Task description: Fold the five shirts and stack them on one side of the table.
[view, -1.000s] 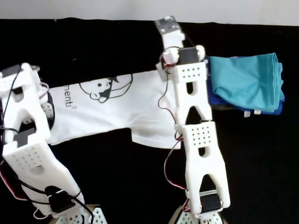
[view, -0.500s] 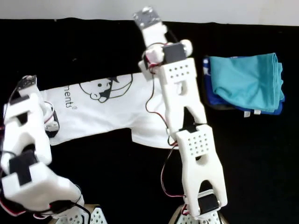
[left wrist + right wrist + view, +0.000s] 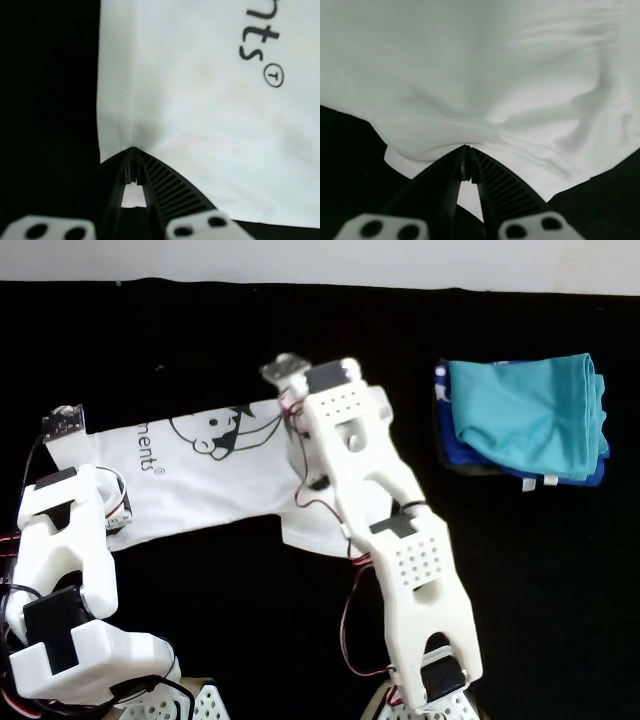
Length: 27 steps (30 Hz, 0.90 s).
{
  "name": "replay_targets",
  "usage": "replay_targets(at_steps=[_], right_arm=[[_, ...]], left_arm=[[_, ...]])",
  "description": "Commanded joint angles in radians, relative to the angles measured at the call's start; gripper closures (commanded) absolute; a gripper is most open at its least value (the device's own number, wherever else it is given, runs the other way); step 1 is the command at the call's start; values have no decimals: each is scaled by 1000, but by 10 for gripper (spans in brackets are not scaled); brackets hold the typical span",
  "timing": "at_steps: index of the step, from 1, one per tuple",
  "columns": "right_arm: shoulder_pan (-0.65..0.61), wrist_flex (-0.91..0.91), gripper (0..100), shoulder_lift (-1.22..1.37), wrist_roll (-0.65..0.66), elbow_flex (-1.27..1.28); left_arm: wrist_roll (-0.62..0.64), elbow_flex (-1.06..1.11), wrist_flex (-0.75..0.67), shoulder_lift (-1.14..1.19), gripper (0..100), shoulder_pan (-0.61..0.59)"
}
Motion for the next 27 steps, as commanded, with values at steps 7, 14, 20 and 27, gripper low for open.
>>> replay_targets(at_steps=[7,14,20,27], right_arm=[[-82,48,993,-154,44,133],[-73,10,993,-446,169,334],[-5,-348,993,-414,183,435],[-31,-521,993,-268,183,464]], left_arm=[[0,7,-20,-2,990,2],[0,7,-20,-2,990,2],[0,7,-20,-2,990,2],[0,7,-20,-2,990,2]])
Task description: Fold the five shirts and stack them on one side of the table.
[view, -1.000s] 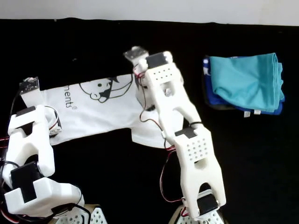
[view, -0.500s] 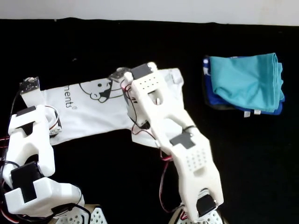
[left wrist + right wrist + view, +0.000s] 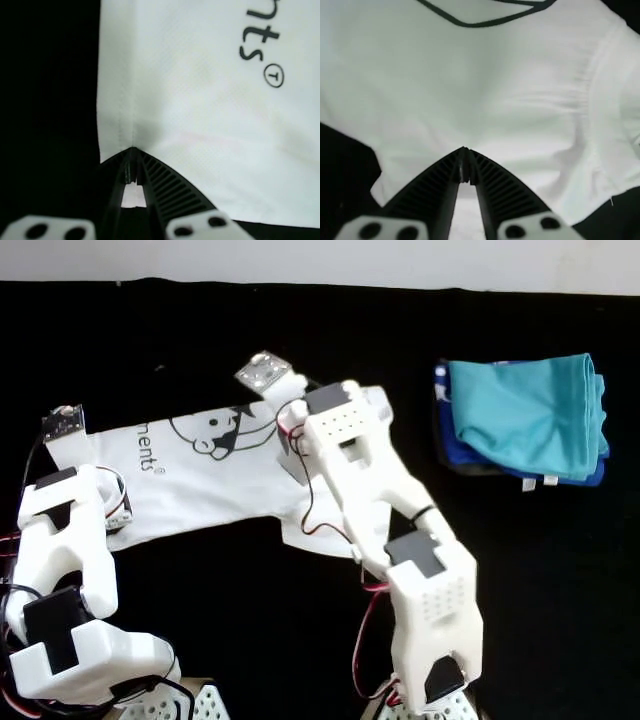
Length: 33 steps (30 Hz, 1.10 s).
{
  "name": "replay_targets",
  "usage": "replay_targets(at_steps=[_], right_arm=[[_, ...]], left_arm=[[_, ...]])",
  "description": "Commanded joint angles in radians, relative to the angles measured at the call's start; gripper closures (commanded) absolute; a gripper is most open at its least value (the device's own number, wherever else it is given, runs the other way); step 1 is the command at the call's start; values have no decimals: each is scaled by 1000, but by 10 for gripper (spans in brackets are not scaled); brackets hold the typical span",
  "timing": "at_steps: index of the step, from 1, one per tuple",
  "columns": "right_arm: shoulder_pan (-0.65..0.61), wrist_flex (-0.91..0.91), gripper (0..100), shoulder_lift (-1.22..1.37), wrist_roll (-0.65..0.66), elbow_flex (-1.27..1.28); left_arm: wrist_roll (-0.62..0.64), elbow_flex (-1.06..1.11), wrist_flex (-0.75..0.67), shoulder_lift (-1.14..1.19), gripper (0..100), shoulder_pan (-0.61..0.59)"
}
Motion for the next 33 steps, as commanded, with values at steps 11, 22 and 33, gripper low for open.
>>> replay_targets(at_steps=[11,22,33], right_arm=[[-62,343,993,-44,12,12],[-113,390,993,-62,12,74],[-213,446,771,-59,103,90]], left_arm=[[0,7,-20,-2,990,2],[0,5,-20,-2,990,2],[0,5,-20,-2,990,2]])
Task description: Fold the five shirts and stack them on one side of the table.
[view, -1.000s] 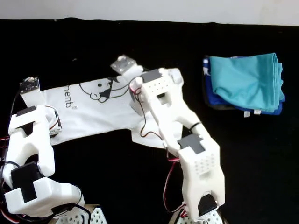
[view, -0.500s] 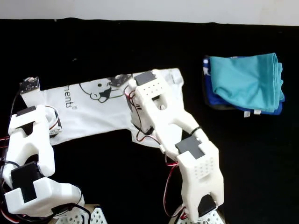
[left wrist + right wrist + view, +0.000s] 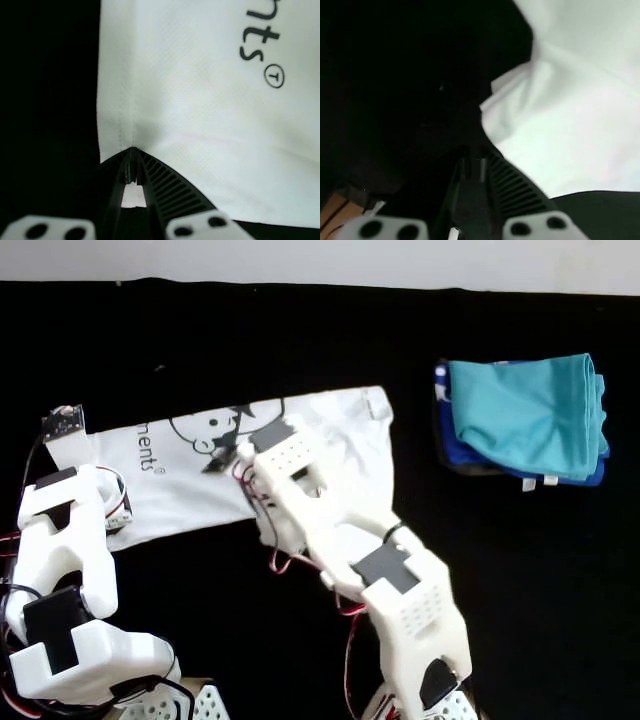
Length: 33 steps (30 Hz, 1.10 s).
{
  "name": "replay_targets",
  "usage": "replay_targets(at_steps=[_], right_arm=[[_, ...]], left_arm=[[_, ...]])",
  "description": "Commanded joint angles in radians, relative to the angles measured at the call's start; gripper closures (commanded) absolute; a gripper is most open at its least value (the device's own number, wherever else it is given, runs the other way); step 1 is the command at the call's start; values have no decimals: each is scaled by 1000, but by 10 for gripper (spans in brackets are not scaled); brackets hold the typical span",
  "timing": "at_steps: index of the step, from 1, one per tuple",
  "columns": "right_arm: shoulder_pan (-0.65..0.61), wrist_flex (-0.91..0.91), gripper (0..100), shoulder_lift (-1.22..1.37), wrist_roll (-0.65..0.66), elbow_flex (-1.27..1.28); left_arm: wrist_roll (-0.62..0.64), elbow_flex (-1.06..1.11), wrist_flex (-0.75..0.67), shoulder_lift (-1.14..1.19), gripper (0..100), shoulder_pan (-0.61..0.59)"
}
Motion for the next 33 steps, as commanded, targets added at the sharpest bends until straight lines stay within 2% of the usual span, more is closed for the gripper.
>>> replay_targets(at_steps=[1,3,14,21,25,29,33], right_arm=[[-7,12,723,-42,54,-4],[-5,12,695,-41,81,-1],[36,-1,728,8,110,1],[-38,70,728,-150,114,-1],[19,48,728,-203,114,-1],[88,-38,728,-145,112,12],[67,-53,728,-39,109,24]], left_arm=[[0,5,-20,-2,990,2],[0,5,-20,-2,990,2],[0,5,-20,-2,990,2],[0,5,-20,-2,990,2],[0,5,-20,-2,990,2],[0,5,-20,-2,990,2],[0,5,-20,-2,990,2]])
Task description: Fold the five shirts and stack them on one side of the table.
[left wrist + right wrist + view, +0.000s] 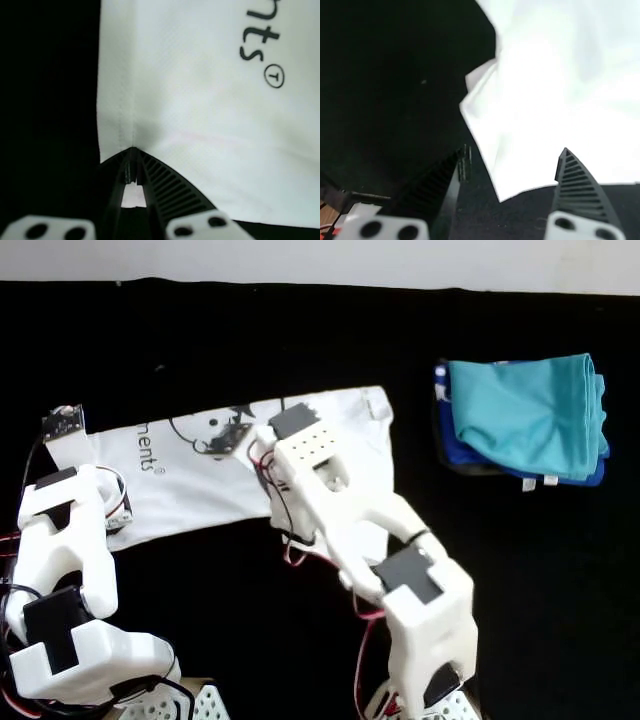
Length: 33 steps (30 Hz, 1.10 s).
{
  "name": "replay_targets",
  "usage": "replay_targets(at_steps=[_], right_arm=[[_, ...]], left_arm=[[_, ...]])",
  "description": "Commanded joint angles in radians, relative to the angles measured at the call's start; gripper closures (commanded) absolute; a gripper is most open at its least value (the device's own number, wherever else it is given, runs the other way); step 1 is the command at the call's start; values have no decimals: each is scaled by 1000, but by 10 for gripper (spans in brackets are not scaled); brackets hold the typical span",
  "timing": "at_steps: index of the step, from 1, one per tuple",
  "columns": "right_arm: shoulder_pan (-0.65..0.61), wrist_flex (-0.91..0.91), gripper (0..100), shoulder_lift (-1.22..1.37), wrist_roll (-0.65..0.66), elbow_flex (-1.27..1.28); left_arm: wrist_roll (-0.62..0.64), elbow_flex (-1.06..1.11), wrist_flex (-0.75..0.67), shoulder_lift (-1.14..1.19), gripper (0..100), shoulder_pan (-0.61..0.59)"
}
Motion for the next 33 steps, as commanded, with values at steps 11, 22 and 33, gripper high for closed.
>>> replay_targets(at_steps=[11,22,33], right_arm=[[-85,104,728,74,11,-68],[-56,-13,728,125,11,-59],[42,-94,820,377,8,-171]], left_arm=[[0,4,-20,-2,990,2],[0,4,-20,-2,990,2],[0,4,-20,-2,990,4]])
